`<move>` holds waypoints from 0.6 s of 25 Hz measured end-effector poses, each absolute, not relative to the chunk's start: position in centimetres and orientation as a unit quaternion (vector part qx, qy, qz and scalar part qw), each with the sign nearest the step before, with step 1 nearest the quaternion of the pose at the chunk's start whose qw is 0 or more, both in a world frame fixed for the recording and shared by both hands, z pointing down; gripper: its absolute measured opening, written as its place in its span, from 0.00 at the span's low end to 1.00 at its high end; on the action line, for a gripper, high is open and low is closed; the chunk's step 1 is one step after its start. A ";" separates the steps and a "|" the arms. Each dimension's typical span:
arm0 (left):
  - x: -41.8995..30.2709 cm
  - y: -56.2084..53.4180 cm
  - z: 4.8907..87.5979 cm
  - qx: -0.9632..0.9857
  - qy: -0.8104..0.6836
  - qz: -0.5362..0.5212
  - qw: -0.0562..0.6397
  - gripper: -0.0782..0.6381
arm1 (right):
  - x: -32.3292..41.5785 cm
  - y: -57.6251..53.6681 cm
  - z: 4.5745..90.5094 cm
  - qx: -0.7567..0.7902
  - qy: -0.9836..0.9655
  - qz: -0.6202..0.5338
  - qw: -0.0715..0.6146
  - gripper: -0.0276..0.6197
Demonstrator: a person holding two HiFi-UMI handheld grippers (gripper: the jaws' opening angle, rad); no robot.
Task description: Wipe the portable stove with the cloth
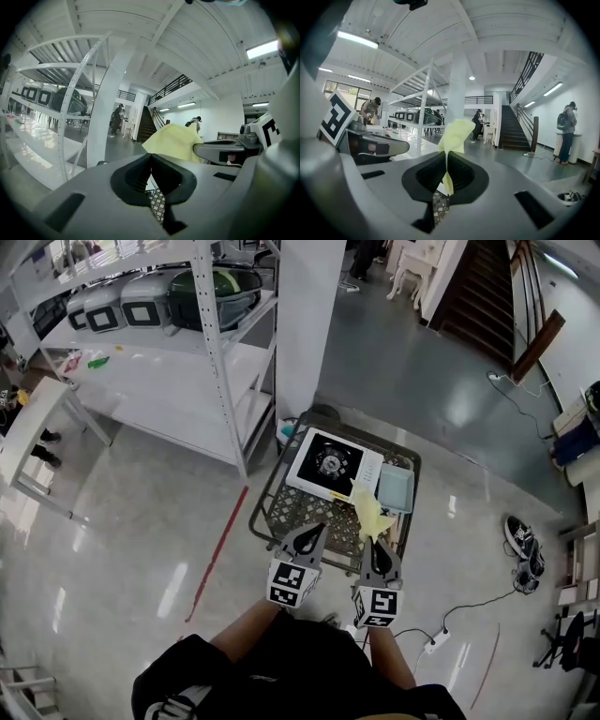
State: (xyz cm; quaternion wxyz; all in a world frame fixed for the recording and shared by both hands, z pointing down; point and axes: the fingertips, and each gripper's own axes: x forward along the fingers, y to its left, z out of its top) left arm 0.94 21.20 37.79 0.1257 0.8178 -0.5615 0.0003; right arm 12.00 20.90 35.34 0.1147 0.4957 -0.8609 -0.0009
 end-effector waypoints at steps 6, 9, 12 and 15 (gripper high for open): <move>4.7 21.5 36.7 0.818 -0.563 -0.015 0.117 0.13 | 15.0 21.3 33.9 0.491 -0.865 -0.011 0.100 0.06; 6.4 21.5 36.4 0.817 -0.564 -0.017 0.116 0.13 | 16.6 21.4 33.6 0.493 -0.864 -0.013 0.104 0.06; 7.5 21.8 35.6 0.815 -0.569 -0.019 0.107 0.13 | 17.5 21.8 33.2 0.490 -0.866 -0.016 0.100 0.06; 8.5 21.8 34.8 0.813 -0.574 -0.024 0.100 0.13 | 18.4 21.7 32.8 0.483 -0.870 -0.017 0.096 0.06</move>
